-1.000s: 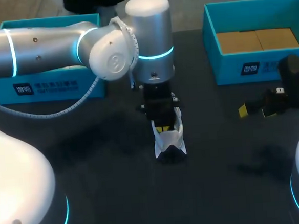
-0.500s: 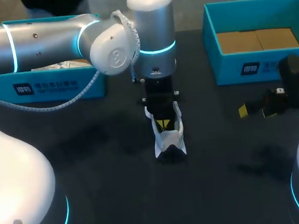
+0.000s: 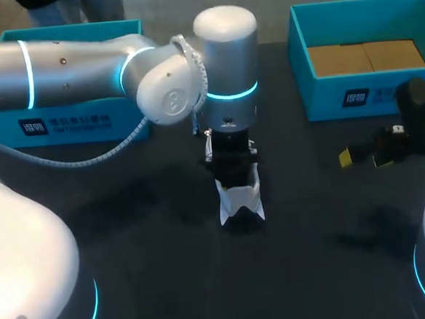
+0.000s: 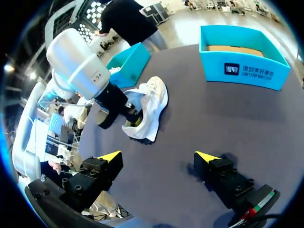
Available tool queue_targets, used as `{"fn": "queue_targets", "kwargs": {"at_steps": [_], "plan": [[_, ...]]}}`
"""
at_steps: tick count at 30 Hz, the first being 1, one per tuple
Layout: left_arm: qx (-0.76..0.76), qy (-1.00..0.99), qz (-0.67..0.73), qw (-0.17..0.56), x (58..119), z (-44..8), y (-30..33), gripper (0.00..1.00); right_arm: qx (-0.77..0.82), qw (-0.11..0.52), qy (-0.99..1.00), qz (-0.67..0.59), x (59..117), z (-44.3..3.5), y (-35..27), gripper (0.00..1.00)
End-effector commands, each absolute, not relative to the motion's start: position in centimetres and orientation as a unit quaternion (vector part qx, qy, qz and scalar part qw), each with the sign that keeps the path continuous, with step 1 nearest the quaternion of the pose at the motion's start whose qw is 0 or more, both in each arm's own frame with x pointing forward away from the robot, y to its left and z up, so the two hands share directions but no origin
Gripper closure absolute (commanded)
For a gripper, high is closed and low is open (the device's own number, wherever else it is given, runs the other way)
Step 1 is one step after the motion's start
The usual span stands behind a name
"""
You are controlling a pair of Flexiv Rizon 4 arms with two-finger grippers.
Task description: Take the shoe out of the shoebox, open the shoe tongue, remove and reinsert the insole, then place the shoe into the shoebox
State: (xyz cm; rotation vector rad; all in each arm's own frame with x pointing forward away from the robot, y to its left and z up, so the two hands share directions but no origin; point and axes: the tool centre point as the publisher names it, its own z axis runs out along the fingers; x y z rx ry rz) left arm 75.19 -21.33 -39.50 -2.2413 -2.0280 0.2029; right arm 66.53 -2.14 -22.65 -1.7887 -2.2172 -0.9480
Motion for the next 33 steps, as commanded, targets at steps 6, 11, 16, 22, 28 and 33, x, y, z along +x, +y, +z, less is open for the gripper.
{"fn": "queue_targets", "kwargs": {"at_steps": [6, 11, 16, 22, 28, 33], "plan": [[-0.727, -0.682, 0.072, 0.023, 75.0, -40.8, -22.7, 1.00, -0.595, 0.068, -0.736, -0.315, 66.4, -22.7, -2.1, 0.00], [-0.725, -0.685, 0.072, -0.008, 75.9, -38.3, -22.3, 1.00, -0.595, 0.068, -0.736, -0.315, 66.4, -22.7, -2.1, 0.00], [-0.714, -0.695, 0.068, -0.049, 77.1, -36.6, -21.8, 1.00, -0.595, 0.068, -0.736, -0.315, 66.4, -22.7, -2.1, 0.00], [-0.718, -0.693, 0.044, -0.041, 77.6, -37.6, -21.9, 1.00, -0.595, 0.068, -0.736, -0.315, 66.4, -22.7, -2.1, 0.00], [-0.719, -0.694, 0.026, -0.021, 77.2, -39.2, -22.0, 1.00, -0.595, 0.068, -0.736, -0.315, 66.4, -22.7, -2.1, 0.00], [-0.723, -0.690, 0.021, -0.010, 76.5, -40.9, -22.1, 1.00, -0.595, 0.068, -0.736, -0.315, 66.4, -22.7, -2.1, 0.00]]}}
